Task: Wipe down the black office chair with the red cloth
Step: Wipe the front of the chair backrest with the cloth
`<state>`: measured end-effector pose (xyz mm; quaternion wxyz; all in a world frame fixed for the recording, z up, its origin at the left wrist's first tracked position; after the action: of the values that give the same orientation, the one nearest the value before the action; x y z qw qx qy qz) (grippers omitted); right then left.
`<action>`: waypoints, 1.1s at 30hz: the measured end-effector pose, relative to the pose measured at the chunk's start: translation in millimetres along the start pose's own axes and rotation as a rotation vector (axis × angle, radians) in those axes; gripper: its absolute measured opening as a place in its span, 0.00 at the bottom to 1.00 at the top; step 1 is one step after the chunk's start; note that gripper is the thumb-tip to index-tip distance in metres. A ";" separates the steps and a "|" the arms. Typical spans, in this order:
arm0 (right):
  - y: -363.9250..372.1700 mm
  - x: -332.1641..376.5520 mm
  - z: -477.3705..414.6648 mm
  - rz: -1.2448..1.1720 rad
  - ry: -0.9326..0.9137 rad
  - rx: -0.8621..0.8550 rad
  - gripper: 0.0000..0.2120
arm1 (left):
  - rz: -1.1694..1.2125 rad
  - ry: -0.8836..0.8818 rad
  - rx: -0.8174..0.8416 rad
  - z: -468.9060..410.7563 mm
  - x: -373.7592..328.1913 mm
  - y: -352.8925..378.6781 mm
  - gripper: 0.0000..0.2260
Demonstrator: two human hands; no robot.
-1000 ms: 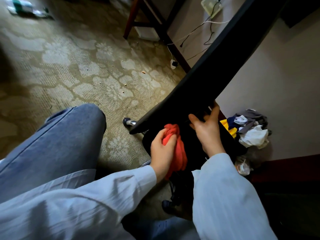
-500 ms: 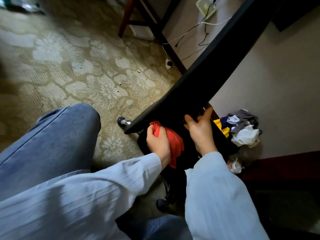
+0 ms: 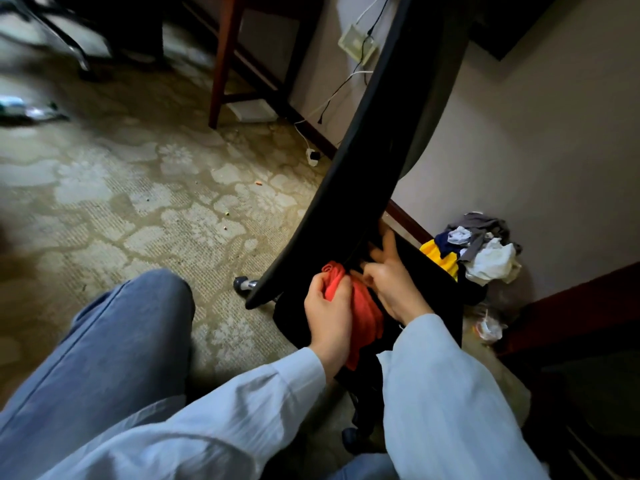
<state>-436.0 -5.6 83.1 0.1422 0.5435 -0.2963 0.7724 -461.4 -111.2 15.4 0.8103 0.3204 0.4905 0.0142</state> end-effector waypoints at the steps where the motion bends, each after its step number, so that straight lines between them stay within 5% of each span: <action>1: 0.9 0.3 0.3 -0.013 -0.008 0.014 0.44 | -0.004 0.020 0.025 0.3 -3.4 2.7 0.06; 14: 3.9 3.9 13.1 -0.093 -0.042 0.033 0.29 | -0.146 0.274 0.239 -3.5 -63.2 27.2 0.06; 18: 8.0 -2.5 13.9 -0.289 0.022 0.019 0.27 | -0.328 0.570 0.309 4.9 -119.8 53.4 0.07; 20: 11.2 -7.1 15.3 -0.443 0.045 0.013 0.15 | -0.400 0.713 0.241 9.6 -153.9 62.1 0.10; 23: 8.4 -2.3 15.3 -0.374 -0.008 0.019 0.22 | -0.709 0.889 0.236 14.6 -162.3 74.0 0.13; 28: -0.7 3.5 17.4 -0.239 -0.006 0.017 0.35 | -0.981 0.738 0.330 -1.3 -75.7 45.3 0.19; 33: -5.2 3.7 24.2 -0.106 0.009 0.001 0.31 | -0.777 0.670 0.293 -0.7 -51.2 6.6 0.16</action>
<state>-416.2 -16.8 93.7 0.1842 0.5548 -0.2662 0.7664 -486.6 -122.9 59.0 0.5015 0.2027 0.8018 -0.2538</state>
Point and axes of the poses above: each hand's wrist, its own z-axis away from the middle knuckle, its own y-axis out of the palm, x = y × z, the point moved 9 cm from there along -z, towards the middle knuckle, and after that the axes turned 6 degrees about x, right-handed, at the moved point
